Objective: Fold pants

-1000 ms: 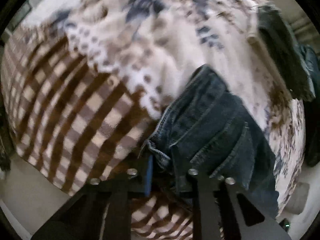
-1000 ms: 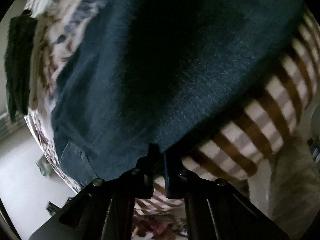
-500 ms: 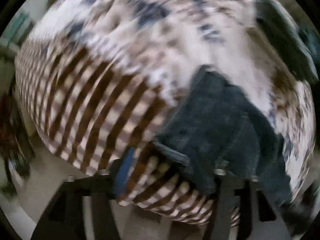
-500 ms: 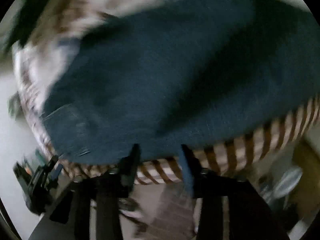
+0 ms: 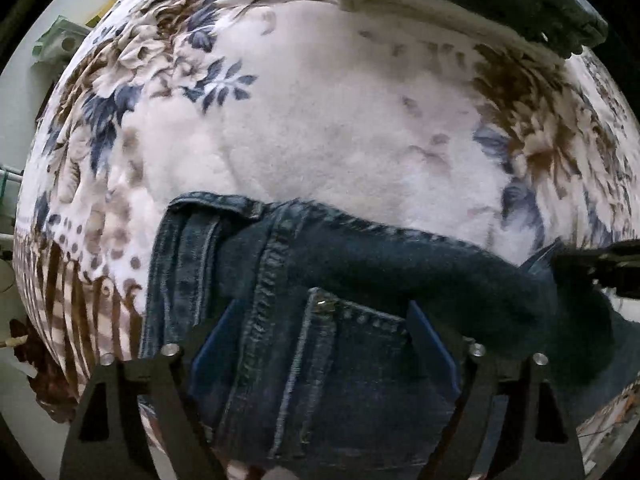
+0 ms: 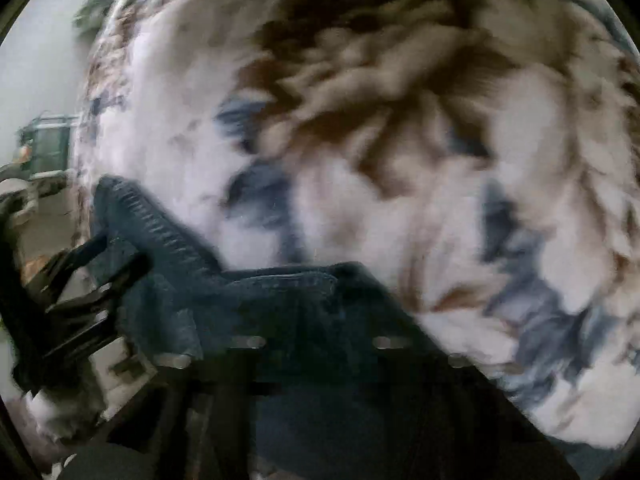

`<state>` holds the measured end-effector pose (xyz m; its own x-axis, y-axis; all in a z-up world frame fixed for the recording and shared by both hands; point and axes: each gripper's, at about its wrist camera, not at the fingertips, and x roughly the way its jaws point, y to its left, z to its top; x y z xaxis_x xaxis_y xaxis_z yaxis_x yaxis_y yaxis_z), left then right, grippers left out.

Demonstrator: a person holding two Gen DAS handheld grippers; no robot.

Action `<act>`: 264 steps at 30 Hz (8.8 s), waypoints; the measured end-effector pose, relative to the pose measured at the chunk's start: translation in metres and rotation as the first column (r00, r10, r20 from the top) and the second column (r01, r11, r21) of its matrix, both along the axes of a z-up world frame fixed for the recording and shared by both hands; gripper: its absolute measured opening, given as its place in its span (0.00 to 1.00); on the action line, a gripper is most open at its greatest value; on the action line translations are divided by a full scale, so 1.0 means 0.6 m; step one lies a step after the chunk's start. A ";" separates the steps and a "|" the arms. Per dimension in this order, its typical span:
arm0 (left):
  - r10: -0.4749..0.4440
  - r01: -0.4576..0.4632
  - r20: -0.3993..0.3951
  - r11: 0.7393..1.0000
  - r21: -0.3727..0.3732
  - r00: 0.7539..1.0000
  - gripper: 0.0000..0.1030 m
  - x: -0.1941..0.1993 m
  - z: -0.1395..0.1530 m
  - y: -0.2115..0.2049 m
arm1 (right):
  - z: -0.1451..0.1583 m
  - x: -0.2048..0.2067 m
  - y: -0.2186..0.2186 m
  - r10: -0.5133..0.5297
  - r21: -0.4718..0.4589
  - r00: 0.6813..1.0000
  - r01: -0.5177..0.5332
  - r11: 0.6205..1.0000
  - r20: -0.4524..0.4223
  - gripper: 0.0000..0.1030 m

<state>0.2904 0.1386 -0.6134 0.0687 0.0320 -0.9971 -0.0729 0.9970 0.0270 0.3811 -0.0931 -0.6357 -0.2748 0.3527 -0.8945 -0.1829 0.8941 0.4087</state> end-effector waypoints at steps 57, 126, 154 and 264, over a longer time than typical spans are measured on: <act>-0.380 0.370 -0.176 0.925 -0.086 0.908 1.00 -0.144 -0.097 -0.735 | -0.027 -0.641 -1.013 -0.998 -0.006 -0.049 0.999 -0.049 0.034 0.42; -0.302 0.302 -0.177 0.953 -0.028 0.937 1.00 -0.128 -0.039 -0.696 | 0.031 -0.539 -0.938 -0.991 0.336 -0.034 0.942 0.011 0.128 0.08; -0.044 0.044 -0.003 0.998 0.052 0.999 1.00 -0.094 0.057 -0.110 | 0.074 -0.357 -0.134 -0.728 0.135 0.568 0.745 0.653 0.383 0.08; 0.768 -0.501 0.002 0.420 -0.756 0.640 0.47 -0.134 -0.099 0.173 | -0.041 -0.282 -0.159 -0.640 -0.257 0.760 0.644 0.720 0.114 0.61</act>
